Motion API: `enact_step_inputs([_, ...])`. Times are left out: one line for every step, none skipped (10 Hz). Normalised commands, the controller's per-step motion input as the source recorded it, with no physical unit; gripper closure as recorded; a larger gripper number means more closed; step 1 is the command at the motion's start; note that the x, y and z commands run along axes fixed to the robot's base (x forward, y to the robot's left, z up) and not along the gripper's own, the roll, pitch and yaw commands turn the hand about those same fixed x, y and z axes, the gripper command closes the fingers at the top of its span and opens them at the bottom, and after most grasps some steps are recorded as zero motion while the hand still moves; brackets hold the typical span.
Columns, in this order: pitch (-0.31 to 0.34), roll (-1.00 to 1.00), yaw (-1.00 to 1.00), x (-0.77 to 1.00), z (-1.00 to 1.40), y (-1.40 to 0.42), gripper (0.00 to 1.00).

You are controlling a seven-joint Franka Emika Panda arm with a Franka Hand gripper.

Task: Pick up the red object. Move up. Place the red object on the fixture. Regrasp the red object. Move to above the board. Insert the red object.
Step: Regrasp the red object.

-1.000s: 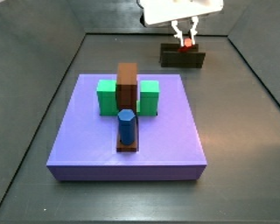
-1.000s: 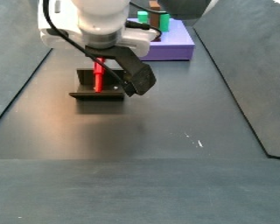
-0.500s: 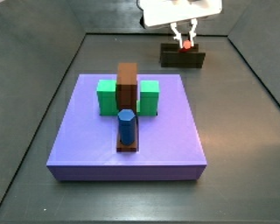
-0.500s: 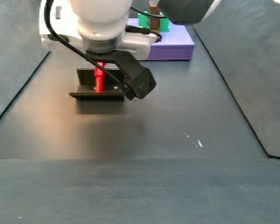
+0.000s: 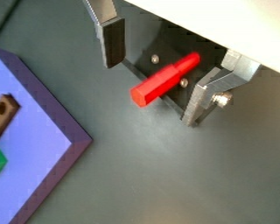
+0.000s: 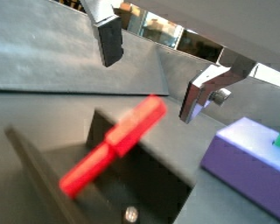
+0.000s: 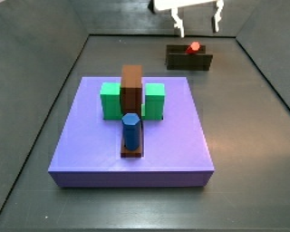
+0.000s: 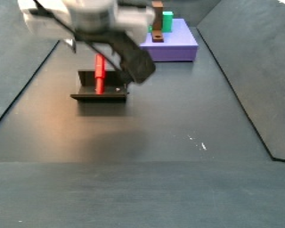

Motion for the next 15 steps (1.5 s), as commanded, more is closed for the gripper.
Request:
enact_step_inputs([0.389,0.83,0.14,-0.07,0.37,0.0,0.0])
enact_step_inputs([0.383,1.0,0.25,-0.23,0.36,-0.06,0.0])
enact_step_inputs([0.274,1.0,0.27,-0.03,0.33,-0.17,0.0])
enact_step_inputs([0.191,1.0,0.24,0.0,0.26,-0.17,0.0])
enact_step_inputs([0.169,1.0,0.23,0.0,0.15,-0.12,0.0])
enact_step_inputs([0.186,1.0,0.22,0.0,0.11,-0.1,0.0])
enact_step_inputs([0.151,1.0,0.2,0.0,0.07,-0.09,0.0])
enact_step_inputs([0.126,1.0,0.18,0.0,0.01,-0.09,0.0])
enact_step_inputs([0.04,1.0,0.17,0.0,0.0,-0.08,0.0])
enact_step_inputs([0.0,1.0,0.13,0.01,0.0,-0.07,0.0])
enact_step_inputs([0.066,1.0,0.1,0.0,0.0,-0.06,0.0])
enact_step_inputs([0.1,1.0,0.1,0.0,0.0,-0.07,0.0])
enact_step_inputs([0.114,1.0,0.08,0.02,0.0,-0.12,0.0])
enact_step_inputs([0.103,1.0,0.02,0.14,-0.09,-0.21,0.0])
enact_step_inputs([0.106,1.0,0.0,0.16,-0.15,-0.24,0.0])
